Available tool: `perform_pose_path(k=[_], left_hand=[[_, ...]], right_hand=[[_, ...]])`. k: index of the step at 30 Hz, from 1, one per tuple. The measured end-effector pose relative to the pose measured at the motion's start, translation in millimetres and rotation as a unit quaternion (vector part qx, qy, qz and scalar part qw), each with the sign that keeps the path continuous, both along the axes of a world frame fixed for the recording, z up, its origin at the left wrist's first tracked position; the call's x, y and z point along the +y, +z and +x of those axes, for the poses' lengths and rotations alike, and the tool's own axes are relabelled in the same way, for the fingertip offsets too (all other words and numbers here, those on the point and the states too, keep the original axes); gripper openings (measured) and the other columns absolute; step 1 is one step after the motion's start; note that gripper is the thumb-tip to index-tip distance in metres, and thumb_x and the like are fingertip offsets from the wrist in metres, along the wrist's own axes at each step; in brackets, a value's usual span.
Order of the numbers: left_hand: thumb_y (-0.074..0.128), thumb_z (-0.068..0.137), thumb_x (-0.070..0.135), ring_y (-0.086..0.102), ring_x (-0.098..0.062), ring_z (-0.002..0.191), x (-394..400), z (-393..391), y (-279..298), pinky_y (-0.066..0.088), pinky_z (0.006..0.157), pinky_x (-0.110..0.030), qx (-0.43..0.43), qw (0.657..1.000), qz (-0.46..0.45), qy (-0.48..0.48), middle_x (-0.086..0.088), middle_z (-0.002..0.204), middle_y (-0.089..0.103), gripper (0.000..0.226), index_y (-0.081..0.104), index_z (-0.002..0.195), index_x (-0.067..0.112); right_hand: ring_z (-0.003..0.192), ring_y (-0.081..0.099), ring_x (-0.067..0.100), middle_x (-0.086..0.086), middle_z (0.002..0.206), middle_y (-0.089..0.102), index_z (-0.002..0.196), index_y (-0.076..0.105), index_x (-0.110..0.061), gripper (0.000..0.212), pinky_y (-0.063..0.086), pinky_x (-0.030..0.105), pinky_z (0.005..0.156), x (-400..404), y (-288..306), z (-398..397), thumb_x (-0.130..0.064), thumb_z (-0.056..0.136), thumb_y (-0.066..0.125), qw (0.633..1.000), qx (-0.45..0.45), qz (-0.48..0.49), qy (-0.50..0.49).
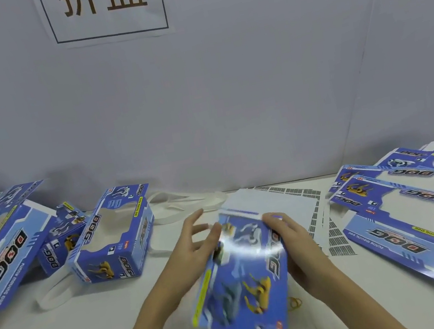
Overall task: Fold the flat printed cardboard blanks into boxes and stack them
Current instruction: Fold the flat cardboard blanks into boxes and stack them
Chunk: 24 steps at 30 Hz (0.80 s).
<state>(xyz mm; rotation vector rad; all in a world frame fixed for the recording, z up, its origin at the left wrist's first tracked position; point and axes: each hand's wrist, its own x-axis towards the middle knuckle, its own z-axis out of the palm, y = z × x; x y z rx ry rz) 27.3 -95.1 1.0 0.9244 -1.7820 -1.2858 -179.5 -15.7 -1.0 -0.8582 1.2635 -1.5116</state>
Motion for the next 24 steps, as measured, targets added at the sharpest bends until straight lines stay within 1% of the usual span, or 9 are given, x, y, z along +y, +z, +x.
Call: perform_pose_path(k=[2, 4, 5, 8, 10, 14, 19, 22, 24], left_hand=[[0.053, 0.084, 0.077, 0.064, 0.009, 0.11, -3, 6, 5, 0.05, 0.081, -0.015, -0.037, 0.998, -0.041, 0.003, 0.029, 0.126, 0.062, 0.054, 0.054, 0.133, 0.055], [0.053, 0.084, 0.084, 0.062, 0.006, 0.116, -2, 9, 7, 0.05, 0.09, -0.019, -0.056, 0.994, -0.099, 0.003, 0.029, 0.123, 0.066, 0.056, 0.065, 0.123, 0.047], [0.055, 0.079, 0.086, 0.057, 0.007, 0.123, 0, 8, 6, 0.047, 0.099, -0.022, -0.088, 0.984, -0.157, 0.015, 0.031, 0.129, 0.063, 0.064, 0.064, 0.127, 0.044], [0.051, 0.064, 0.101, 0.022, 0.004, 0.146, 15, -6, 1, 0.02, 0.123, -0.031, -0.257, 0.901, -0.348, 0.041, 0.025, 0.159, 0.025, 0.112, 0.026, 0.159, 0.046], [0.045, 0.061, 0.105, 0.009, -0.01, 0.154, 24, -18, -4, 0.012, 0.127, -0.047, -0.294, 0.873, -0.383, 0.064, 0.011, 0.167, 0.012, 0.124, 0.002, 0.162, 0.048], [0.053, 0.068, 0.097, 0.03, -0.019, 0.146, 22, -16, -3, 0.024, 0.12, -0.058, -0.235, 0.868, -0.418, 0.129, 0.004, 0.154, 0.032, 0.121, 0.01, 0.165, 0.038], [0.055, 0.068, 0.097, 0.034, -0.019, 0.141, 14, -7, -3, 0.025, 0.121, -0.054, -0.237, 0.858, -0.442, 0.106, 0.001, 0.149, 0.034, 0.123, 0.008, 0.165, 0.037], [0.059, 0.068, 0.094, 0.037, -0.019, 0.137, 17, -9, -2, 0.028, 0.117, -0.058, -0.241, 0.838, -0.477, 0.113, 0.002, 0.147, 0.037, 0.123, 0.019, 0.165, 0.031], [0.06, 0.068, 0.094, 0.038, -0.02, 0.137, 18, -10, 0, 0.029, 0.117, -0.059, -0.239, 0.836, -0.48, 0.119, 0.001, 0.147, 0.037, 0.122, 0.02, 0.165, 0.031]], right_hand=[[0.074, 0.077, 0.017, 0.006, 0.091, 0.08, 0.107, 0.073, -0.013, 0.024, 0.055, 0.024, 0.055, -3, -7, -2, -0.036, 0.101, 0.066, 0.991, -0.063, -0.032, -0.111], [0.068, 0.076, 0.015, 0.001, 0.083, 0.08, 0.115, 0.074, -0.013, 0.026, 0.054, 0.022, 0.049, -5, -10, -4, -0.034, 0.105, 0.063, 0.974, -0.096, -0.074, -0.193], [0.072, 0.076, 0.017, 0.001, 0.086, 0.08, 0.121, 0.074, -0.015, 0.028, 0.055, 0.022, 0.05, -5, -11, -3, -0.035, 0.105, 0.062, 0.968, -0.105, -0.098, -0.205], [0.091, 0.078, 0.019, 0.005, 0.111, 0.081, 0.139, 0.067, -0.03, 0.036, 0.059, 0.023, 0.061, -2, -13, 13, -0.038, 0.105, 0.061, 0.97, -0.081, -0.155, -0.17], [0.104, 0.077, 0.02, 0.005, 0.123, 0.078, 0.143, 0.063, -0.038, 0.045, 0.061, 0.024, 0.071, 1, -18, 29, -0.044, 0.099, 0.06, 0.976, -0.036, -0.176, -0.121], [0.119, 0.072, 0.021, -0.001, 0.134, 0.073, 0.141, 0.061, -0.05, 0.05, 0.062, 0.026, 0.083, 7, -18, 41, -0.05, 0.091, 0.062, 0.982, 0.028, -0.182, -0.051], [0.112, 0.076, 0.022, -0.004, 0.124, 0.076, 0.151, 0.047, -0.054, 0.063, 0.064, 0.031, 0.078, 0, 1, 13, -0.023, 0.096, 0.057, 0.99, 0.091, -0.103, 0.032], [0.119, 0.073, 0.018, -0.012, 0.132, 0.072, 0.139, 0.051, -0.068, 0.05, 0.064, 0.031, 0.083, 3, 3, 8, -0.049, 0.094, 0.062, 0.989, 0.089, -0.112, 0.05], [0.121, 0.071, 0.018, -0.012, 0.133, 0.072, 0.136, 0.054, -0.068, 0.048, 0.064, 0.032, 0.083, 7, 2, 11, -0.06, 0.09, 0.065, 0.988, 0.085, -0.124, 0.04]])
